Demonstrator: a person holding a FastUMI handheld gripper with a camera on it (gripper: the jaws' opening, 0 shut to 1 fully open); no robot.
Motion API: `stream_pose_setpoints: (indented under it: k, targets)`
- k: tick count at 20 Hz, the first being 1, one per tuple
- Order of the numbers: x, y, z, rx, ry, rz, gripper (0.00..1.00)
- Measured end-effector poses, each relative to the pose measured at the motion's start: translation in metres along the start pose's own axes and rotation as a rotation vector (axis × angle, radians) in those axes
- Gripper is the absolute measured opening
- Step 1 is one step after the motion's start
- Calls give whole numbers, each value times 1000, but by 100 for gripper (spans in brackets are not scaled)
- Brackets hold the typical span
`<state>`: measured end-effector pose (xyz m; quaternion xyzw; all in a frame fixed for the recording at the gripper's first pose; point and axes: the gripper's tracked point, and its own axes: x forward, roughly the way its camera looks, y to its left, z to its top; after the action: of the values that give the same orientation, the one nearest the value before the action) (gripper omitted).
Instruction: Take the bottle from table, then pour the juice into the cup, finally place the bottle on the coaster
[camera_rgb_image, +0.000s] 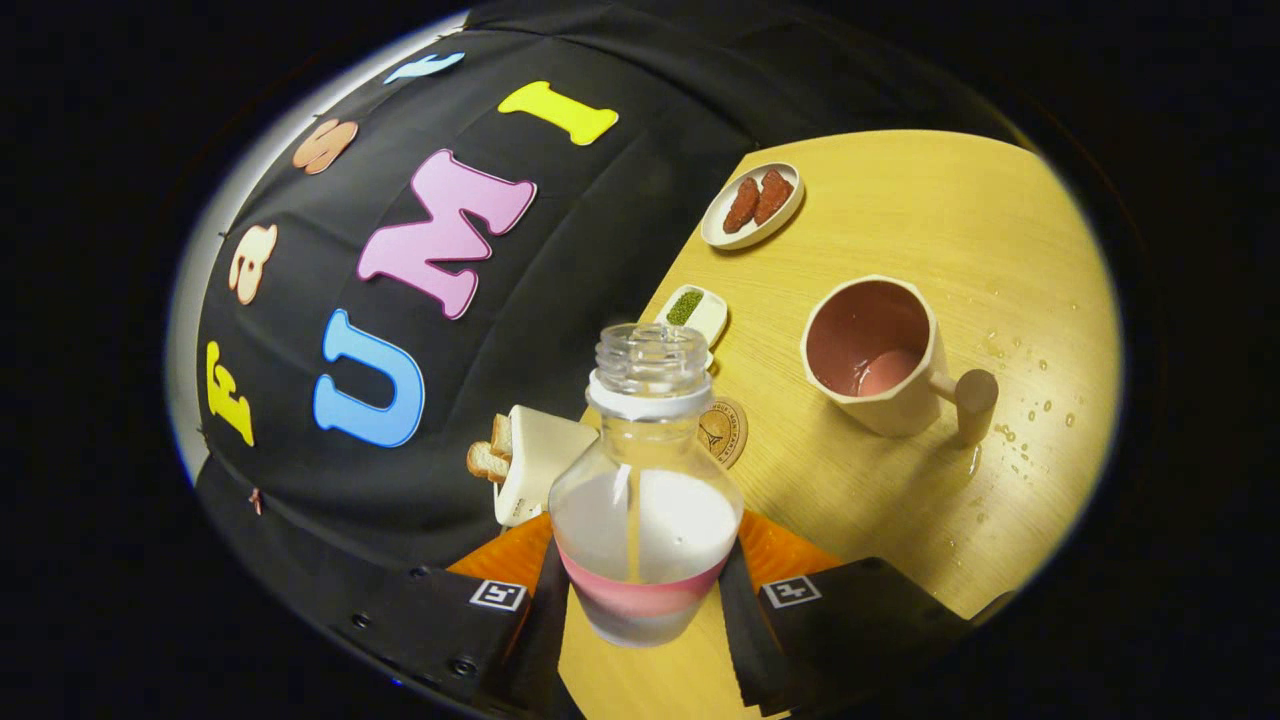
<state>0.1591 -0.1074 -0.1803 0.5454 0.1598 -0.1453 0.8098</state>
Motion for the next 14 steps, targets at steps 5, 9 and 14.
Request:
stream_pose_setpoints:
  k: [5, 9, 14]
  targets:
    - [8, -1, 4, 123, 23, -14, 70]
    - [12, 2, 27, 294, -24, -16, 70]
    - [26, -3, 33, 458, -19, -33, 70]
